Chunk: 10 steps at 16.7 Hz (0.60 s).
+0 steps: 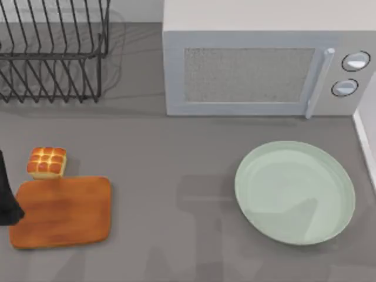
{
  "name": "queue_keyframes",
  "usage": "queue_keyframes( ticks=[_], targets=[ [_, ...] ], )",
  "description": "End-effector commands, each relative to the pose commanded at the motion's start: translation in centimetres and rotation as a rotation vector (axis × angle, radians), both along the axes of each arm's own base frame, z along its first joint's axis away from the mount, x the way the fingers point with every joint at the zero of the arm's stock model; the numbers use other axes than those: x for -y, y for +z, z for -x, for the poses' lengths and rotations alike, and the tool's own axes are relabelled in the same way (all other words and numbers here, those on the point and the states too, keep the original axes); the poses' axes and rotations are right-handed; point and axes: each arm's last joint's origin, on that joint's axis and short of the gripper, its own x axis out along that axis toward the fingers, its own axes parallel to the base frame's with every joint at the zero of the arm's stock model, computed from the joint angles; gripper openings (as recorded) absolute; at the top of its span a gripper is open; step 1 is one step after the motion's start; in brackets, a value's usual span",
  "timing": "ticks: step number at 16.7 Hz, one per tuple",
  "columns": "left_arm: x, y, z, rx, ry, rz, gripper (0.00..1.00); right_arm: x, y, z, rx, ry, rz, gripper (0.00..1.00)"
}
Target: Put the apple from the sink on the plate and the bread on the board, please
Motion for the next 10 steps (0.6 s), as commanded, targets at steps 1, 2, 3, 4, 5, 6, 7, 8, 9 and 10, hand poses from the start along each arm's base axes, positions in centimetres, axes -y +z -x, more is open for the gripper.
queue_keyframes(
  ticks=[1,2,3,4,5,6,7,8,9,10],
  targets=[
    [0.0,0.0,0.0,0.000,0.000,0.000,1.00,0.7,0.0,-1.8,-0.082,-0.005,-0.005,1.00],
    [0.0,0.0,0.0,0.000,0.000,0.000,1.00,1.5,-0.3,-3.6,-0.163,-0.009,-0.012,1.00],
    [0.0,0.0,0.0,0.000,0.000,0.000,1.00,2.4,-0.8,-5.4,-0.243,-0.011,-0.021,1.00],
    [0.0,0.0,0.0,0.000,0.000,0.000,1.00,3.2,-1.6,-7.1,-0.319,-0.013,-0.032,1.00],
    [0.0,0.0,0.0,0.000,0.000,0.000,1.00,4.1,-2.5,-8.7,-0.392,-0.014,-0.045,1.00],
    [0.0,0.0,0.0,0.000,0.000,0.000,1.00,4.9,-3.5,-10.1,-0.460,-0.014,-0.060,1.00],
    [0.0,0.0,0.0,0.000,0.000,0.000,1.00,5.7,-4.6,-11.4,-0.523,-0.013,-0.074,1.00],
    [0.0,0.0,0.0,0.000,0.000,0.000,1.00,6.5,-5.7,-12.5,-0.580,-0.012,-0.089,1.00],
    [0.0,0.0,0.0,0.000,0.000,0.000,1.00,7.2,-6.8,-13.4,-0.629,-0.010,-0.103,1.00],
    [0.0,0.0,0.0,0.000,0.000,0.000,1.00,7.8,-7.8,-14.1,-0.671,-0.009,-0.115,1.00]
  ],
)
